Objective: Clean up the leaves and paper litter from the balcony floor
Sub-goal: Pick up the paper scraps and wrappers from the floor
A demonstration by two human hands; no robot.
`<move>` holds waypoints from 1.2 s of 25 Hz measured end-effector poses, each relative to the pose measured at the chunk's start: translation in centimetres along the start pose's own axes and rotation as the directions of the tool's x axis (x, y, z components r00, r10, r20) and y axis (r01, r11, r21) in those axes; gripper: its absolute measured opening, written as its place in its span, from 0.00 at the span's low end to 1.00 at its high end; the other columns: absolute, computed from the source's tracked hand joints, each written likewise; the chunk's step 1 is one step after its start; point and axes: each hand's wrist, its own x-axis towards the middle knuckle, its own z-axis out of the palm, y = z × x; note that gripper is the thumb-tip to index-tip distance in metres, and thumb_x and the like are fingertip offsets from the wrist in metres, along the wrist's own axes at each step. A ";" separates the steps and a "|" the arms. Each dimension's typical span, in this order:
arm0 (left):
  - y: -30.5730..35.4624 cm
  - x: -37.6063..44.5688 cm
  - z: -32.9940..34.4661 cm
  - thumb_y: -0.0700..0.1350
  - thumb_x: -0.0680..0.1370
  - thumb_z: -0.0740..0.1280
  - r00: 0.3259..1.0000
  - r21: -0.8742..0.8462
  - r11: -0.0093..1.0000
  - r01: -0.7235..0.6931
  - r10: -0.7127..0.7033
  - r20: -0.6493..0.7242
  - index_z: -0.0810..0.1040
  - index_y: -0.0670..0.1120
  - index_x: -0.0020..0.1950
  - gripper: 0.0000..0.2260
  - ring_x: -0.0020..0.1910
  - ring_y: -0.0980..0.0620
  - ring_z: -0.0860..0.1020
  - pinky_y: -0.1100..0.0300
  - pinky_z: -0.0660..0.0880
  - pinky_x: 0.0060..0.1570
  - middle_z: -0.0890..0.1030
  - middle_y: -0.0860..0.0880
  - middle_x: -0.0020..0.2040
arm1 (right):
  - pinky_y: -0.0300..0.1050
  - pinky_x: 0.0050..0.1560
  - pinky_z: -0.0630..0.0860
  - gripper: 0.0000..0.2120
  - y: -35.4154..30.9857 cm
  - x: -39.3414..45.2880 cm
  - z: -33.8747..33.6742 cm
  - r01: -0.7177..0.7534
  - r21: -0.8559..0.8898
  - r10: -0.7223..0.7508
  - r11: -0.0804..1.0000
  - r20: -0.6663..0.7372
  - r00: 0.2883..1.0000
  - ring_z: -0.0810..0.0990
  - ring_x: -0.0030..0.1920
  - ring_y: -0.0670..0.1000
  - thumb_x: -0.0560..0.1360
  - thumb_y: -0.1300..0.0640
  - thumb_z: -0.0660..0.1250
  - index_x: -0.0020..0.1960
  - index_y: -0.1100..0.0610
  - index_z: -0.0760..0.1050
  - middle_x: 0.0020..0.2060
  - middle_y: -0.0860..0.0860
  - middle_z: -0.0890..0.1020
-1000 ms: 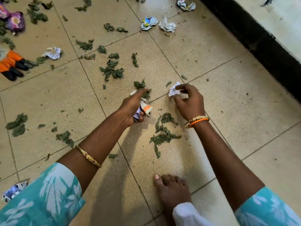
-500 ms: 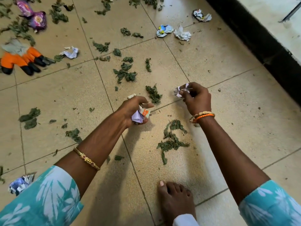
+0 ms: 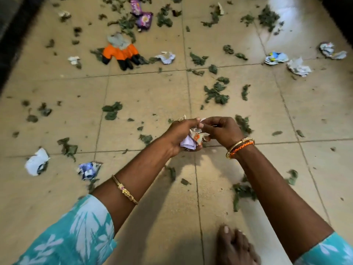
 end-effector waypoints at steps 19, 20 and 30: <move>-4.8 -16.6 -27.4 0.37 0.79 0.55 0.776 -0.352 0.887 -0.299 0.011 -0.631 0.69 0.44 0.38 0.11 0.23 0.52 0.76 0.65 0.69 0.30 0.74 0.46 0.35 | 0.47 0.65 0.65 0.30 -0.3 0.0 28.1 0.866 -0.380 -0.211 0.324 0.864 0.458 0.66 0.66 0.58 0.70 0.71 0.61 0.69 0.52 0.68 0.69 0.56 0.67; -5.6 -16.9 -28.1 0.37 0.79 0.56 0.775 -0.351 0.889 -0.293 0.006 -0.632 0.73 0.44 0.42 0.09 0.30 0.51 0.78 0.61 0.68 0.36 0.76 0.46 0.41 | 0.49 0.65 0.66 0.31 0.3 0.1 28.7 0.895 -0.377 -0.168 0.239 0.892 0.420 0.64 0.66 0.58 0.70 0.71 0.60 0.70 0.50 0.68 0.71 0.54 0.65; -8.6 -17.9 -29.0 0.34 0.76 0.56 0.823 -0.368 0.859 -0.355 0.101 -0.559 0.73 0.45 0.61 0.16 0.41 0.48 0.79 0.61 0.72 0.33 0.84 0.45 0.47 | 0.41 0.38 0.68 0.10 -1.6 0.0 28.9 0.705 -0.315 -0.456 0.636 0.584 0.672 0.80 0.42 0.59 0.78 0.62 0.62 0.55 0.63 0.78 0.43 0.61 0.83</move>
